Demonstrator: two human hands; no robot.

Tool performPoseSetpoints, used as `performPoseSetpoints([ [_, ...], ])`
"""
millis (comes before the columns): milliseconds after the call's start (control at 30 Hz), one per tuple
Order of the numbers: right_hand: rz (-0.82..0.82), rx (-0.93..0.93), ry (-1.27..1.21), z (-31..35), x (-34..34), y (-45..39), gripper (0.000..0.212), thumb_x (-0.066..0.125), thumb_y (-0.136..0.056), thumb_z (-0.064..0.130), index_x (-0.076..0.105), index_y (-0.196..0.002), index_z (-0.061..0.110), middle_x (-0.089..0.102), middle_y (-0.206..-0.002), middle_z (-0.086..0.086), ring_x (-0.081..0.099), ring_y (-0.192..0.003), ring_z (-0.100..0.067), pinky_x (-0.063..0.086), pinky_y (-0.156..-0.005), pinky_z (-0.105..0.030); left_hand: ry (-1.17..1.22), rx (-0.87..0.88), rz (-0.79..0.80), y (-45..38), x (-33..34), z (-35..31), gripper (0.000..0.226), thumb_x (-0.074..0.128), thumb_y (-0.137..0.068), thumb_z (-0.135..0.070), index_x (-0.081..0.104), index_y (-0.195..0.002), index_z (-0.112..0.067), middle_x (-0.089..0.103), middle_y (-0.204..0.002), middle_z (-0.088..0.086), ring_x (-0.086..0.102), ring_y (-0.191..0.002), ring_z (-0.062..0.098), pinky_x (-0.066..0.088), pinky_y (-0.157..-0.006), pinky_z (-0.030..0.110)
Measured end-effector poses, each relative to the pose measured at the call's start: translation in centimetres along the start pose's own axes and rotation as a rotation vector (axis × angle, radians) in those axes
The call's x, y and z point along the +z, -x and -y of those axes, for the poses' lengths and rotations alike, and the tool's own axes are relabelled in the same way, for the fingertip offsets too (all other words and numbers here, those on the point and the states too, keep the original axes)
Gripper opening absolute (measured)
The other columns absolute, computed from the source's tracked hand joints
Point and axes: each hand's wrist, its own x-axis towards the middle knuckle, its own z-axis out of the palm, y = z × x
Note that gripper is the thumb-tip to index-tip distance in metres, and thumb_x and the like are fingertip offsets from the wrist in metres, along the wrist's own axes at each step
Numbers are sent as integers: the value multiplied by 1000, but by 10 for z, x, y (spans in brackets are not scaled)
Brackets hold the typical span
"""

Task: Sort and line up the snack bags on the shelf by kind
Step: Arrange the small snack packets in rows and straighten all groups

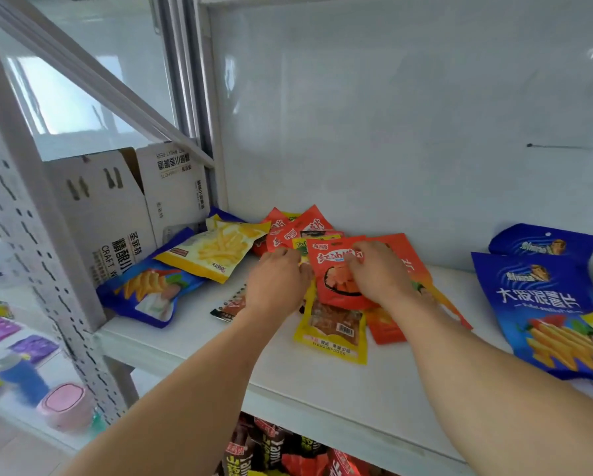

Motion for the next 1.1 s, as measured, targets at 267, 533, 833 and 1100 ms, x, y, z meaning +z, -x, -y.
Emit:
performPoseSetpoints([
  [267,41,-79,-264,90,35,-25,43,46,-102,38,55,-136,12,58,-136,-8,54,-123,-27,44,-98,-36,39,-255,-137,-18,-27,90,41,47,-101,-36,58,-133,-12,59,-129,12,51,-120,33,44,-93,44],
  [533,247,204,-558,178,93,-42,44,48,-100,45,56,-122,8,62,-108,-10,57,-106,-31,40,-74,-30,48,-604,48,-33,-34,182,73,34,-96,-64,43,-140,-6,48,-142,21,42,-131,41,36,-108,56],
  [833,108,544,-826,215,138,-54,66,75,-83,38,52,-130,-2,62,-127,-12,61,-112,-31,49,-89,-32,420,-572,284,-49,-15,227,70,33,-80,-69,60,-114,-14,67,-109,17,67,-98,40,56,-88,52],
  [1100,232,687,-920,200,119,-48,48,69,-86,15,55,-130,2,61,-111,-12,55,-81,-24,44,-63,-29,495,-549,317,-51,-18,239,57,53,-81,-46,54,-130,-15,62,-123,14,61,-108,33,53,-92,41],
])
